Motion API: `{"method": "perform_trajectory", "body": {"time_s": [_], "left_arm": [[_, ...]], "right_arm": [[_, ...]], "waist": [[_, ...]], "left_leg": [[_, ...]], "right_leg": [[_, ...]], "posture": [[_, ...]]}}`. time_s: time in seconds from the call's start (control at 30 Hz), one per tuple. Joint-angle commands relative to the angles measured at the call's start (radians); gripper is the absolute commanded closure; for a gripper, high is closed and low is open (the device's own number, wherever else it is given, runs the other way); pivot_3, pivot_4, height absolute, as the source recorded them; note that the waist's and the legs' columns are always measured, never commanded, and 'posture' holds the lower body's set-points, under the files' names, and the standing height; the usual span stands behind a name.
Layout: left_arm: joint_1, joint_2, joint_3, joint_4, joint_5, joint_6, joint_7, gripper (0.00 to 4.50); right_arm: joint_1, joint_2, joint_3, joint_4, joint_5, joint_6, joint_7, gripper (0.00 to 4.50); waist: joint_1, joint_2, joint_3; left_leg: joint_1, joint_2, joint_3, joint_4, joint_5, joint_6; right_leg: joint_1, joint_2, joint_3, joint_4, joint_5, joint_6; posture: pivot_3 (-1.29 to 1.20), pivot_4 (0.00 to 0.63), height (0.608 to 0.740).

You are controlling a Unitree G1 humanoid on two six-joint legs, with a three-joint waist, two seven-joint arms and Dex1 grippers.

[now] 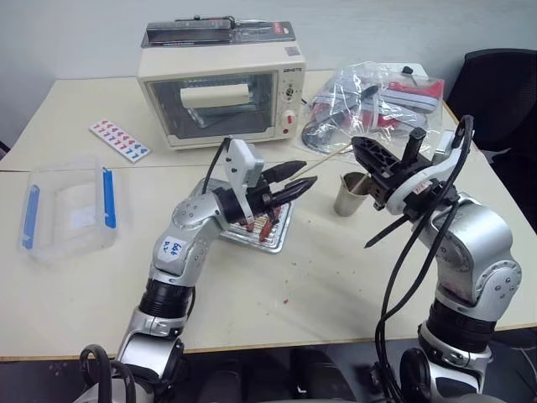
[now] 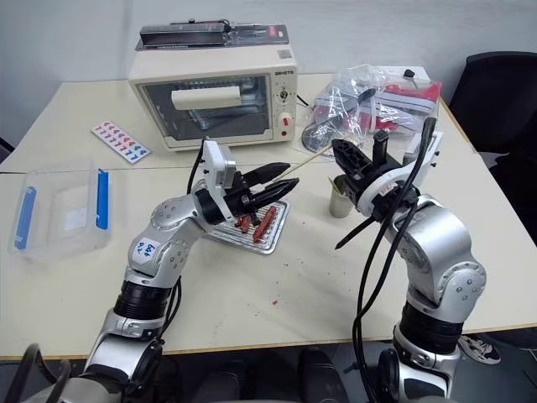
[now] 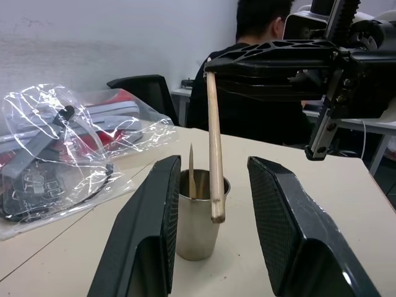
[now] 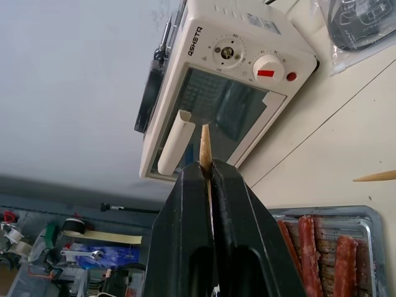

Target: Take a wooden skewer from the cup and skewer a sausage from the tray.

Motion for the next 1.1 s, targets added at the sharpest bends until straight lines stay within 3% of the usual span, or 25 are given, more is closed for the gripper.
{"method": "perform_trajectory", "body": {"time_s": [0.03, 0.1, 0.2, 0.4, 0.6, 0.77, 0.93, 1.1], "left_arm": [[-0.024, -0.009, 0.005, -0.010, 0.001, -0.019, -0.001, 2.70], [-0.024, -0.011, 0.007, -0.010, 0.000, -0.018, -0.001, 2.70], [-0.027, -0.020, 0.018, -0.008, -0.011, -0.018, 0.006, 3.16], [-0.034, -0.027, 0.024, 0.001, -0.007, -0.018, 0.013, 4.46], [-0.053, -0.028, 0.032, 0.021, 0.005, -0.020, 0.027, 4.46], [-0.063, -0.019, 0.039, 0.024, 0.006, -0.019, 0.032, 4.50], [-0.035, 0.051, 0.062, -0.017, -0.002, 0.005, 0.006, 4.50], [0.027, 0.200, 0.135, -0.091, -0.036, 0.062, -0.034, 4.50]], "right_arm": [[0.007, -0.012, -0.007, -0.046, 0.018, -0.008, 0.017, 4.50], [0.008, -0.012, -0.005, -0.047, 0.018, -0.009, 0.020, 4.50], [0.010, -0.009, -0.003, -0.049, 0.018, -0.011, 0.023, 4.50], [0.007, -0.005, -0.006, -0.052, 0.018, -0.015, 0.029, 4.50], [0.019, -0.009, -0.013, -0.050, 0.018, -0.012, 0.039, 4.50], [0.023, -0.019, -0.024, -0.039, 0.018, -0.011, 0.048, 3.40], [0.001, -0.169, 0.002, 0.000, 0.018, 0.080, 0.123, 2.13], [-0.076, -0.427, 0.094, 0.050, -0.034, 0.235, 0.269, 2.13]], "waist": [[0.000, 0.000, 0.000], [0.000, 0.000, 0.000], [0.000, 0.000, 0.000], [0.000, 0.000, 0.000], [0.000, 0.000, 0.000], [0.000, 0.000, 0.000], [0.001, 0.000, 0.000], [-0.004, 0.000, 0.000]], "left_leg": [[0.000, 0.000, 0.000, 0.000, 0.000, 0.000], [0.000, 0.000, 0.000, 0.000, 0.000, 0.000], [0.000, 0.000, 0.000, 0.000, 0.000, 0.000], [0.000, 0.000, 0.000, 0.000, 0.000, 0.000], [0.000, 0.000, 0.000, 0.000, 0.000, 0.000], [0.000, 0.000, 0.000, 0.000, 0.000, 0.000], [0.000, 0.000, 0.000, 0.000, 0.000, 0.000], [0.000, 0.000, 0.001, 0.000, 0.000, 0.000]], "right_leg": [[0.000, 0.000, 0.000, 0.000, 0.000, 0.000], [0.000, 0.000, 0.000, 0.000, 0.000, 0.000], [0.000, 0.000, 0.000, 0.000, 0.000, 0.000], [0.000, 0.000, 0.000, 0.000, 0.000, 0.000], [0.000, 0.000, 0.000, 0.000, 0.000, 0.000], [0.000, 0.000, 0.000, 0.000, 0.000, 0.000], [0.000, 0.000, 0.000, 0.000, 0.000, 0.000], [0.000, 0.000, 0.001, -0.001, 0.000, 0.000]], "posture": [[0.00, 0.150, 0.740], [0.00, 0.150, 0.740], [0.00, 0.150, 0.740], [0.00, 0.150, 0.740], [0.00, 0.150, 0.740], [0.00, 0.150, 0.740], [0.00, 0.150, 0.740], [0.00, 0.150, 0.740]]}}
